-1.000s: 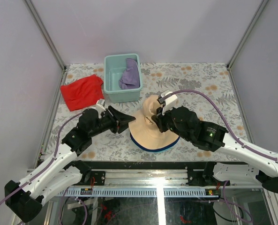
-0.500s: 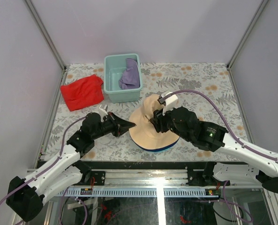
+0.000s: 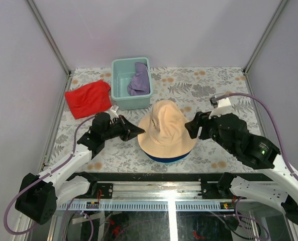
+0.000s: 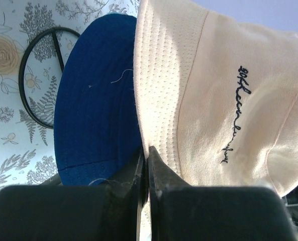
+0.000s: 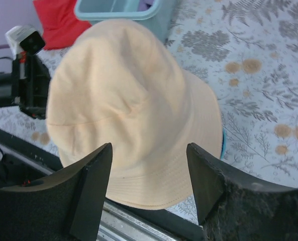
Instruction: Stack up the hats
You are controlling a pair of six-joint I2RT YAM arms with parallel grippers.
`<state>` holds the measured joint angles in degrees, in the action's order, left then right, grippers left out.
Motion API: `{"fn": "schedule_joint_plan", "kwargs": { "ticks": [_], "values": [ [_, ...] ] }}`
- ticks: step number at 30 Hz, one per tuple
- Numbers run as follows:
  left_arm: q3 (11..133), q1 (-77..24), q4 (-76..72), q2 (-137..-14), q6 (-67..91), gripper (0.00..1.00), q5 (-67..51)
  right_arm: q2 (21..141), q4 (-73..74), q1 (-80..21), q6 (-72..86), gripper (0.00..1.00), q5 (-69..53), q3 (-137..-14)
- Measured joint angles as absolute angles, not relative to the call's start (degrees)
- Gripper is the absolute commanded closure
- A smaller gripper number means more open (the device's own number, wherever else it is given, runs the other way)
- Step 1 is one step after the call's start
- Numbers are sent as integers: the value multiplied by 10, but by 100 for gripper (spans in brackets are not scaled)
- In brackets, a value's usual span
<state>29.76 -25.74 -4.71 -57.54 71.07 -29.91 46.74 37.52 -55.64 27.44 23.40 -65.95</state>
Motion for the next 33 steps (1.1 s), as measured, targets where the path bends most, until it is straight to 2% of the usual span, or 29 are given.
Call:
{"fn": "schedule_joint_plan", "kwargs": {
  "ticks": [9,14,18,23,33],
  "values": [
    [326,-242,-45,-609,631,100,-337,446,399,-331,365,34,27,-580],
    [329,-236,-44,-621,596,100,-358,434,379,-180,423,35,-110,-504],
    [329,-234,-44,-630,576,100,-369,399,335,-98,478,37,-205,-438],
    [331,-232,-39,-632,555,100,-373,350,254,-35,564,39,-304,-347],
    [341,-231,-12,-629,530,100,-373,307,202,-26,628,39,-377,-286]
  ]
}}
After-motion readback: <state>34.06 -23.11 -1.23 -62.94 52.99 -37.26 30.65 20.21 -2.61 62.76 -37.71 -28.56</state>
